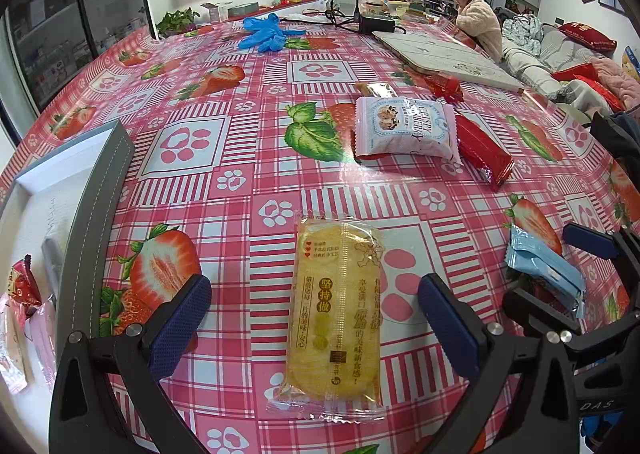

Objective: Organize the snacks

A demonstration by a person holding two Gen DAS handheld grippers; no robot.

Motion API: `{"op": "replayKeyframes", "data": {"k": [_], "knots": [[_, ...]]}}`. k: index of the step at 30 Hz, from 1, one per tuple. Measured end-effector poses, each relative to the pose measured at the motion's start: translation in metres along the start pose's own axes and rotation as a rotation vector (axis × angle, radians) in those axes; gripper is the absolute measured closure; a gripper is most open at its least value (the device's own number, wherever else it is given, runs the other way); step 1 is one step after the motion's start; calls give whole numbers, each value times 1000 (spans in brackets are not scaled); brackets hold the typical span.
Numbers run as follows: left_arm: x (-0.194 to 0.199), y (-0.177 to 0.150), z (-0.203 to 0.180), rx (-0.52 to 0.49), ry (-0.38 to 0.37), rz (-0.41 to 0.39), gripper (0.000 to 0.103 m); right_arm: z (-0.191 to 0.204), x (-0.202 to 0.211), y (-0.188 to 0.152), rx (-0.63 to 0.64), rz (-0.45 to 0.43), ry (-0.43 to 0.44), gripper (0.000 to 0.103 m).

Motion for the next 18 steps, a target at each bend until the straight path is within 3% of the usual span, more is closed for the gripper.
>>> {"op": "replayKeyframes", "data": {"k": [18], "knots": [[0,0,0,-1,0,0,0,0,-1,5,19,40,16,0]]}}
Point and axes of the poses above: each gripper's, at about its wrist camera, not at the fingertips, and x roughly against the way its jaws point, z to its left, y to its top, the point moved 1 cm from there along -x, roughly the way its jaws point, and after that the axes turned 15 degrees about x, right-handed, at the moved point
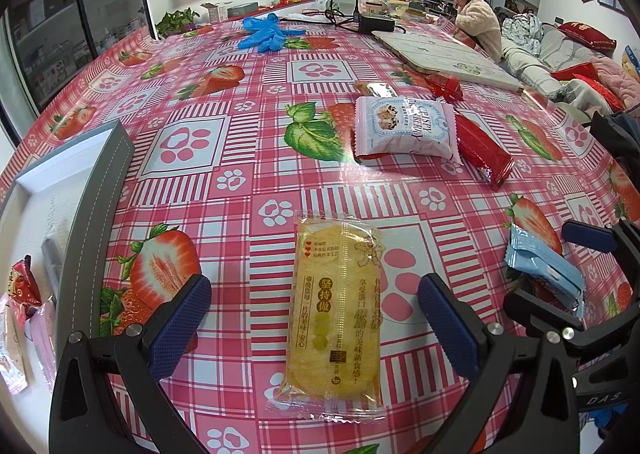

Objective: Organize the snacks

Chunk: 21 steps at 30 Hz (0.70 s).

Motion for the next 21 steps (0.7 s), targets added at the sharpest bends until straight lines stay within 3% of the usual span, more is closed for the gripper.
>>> {"op": "replayKeyframes", "data": {"k": [7,13,16,18,21], "knots": [[0,0,0,0,1,0,0,-4,-5,7,48,84,52,0],[0,0,-2,8,18,18,1,-1,-2,2,16,122,38,0],[3,0,-7,3,19,46,12,0,2,2,11,118,39,15],[7,0,-13,-17,9,64,23,0,7,4,11,107,38,36],[10,0,-19,-42,-7,90,43,-2,5,9,5,124,40,36]]}}
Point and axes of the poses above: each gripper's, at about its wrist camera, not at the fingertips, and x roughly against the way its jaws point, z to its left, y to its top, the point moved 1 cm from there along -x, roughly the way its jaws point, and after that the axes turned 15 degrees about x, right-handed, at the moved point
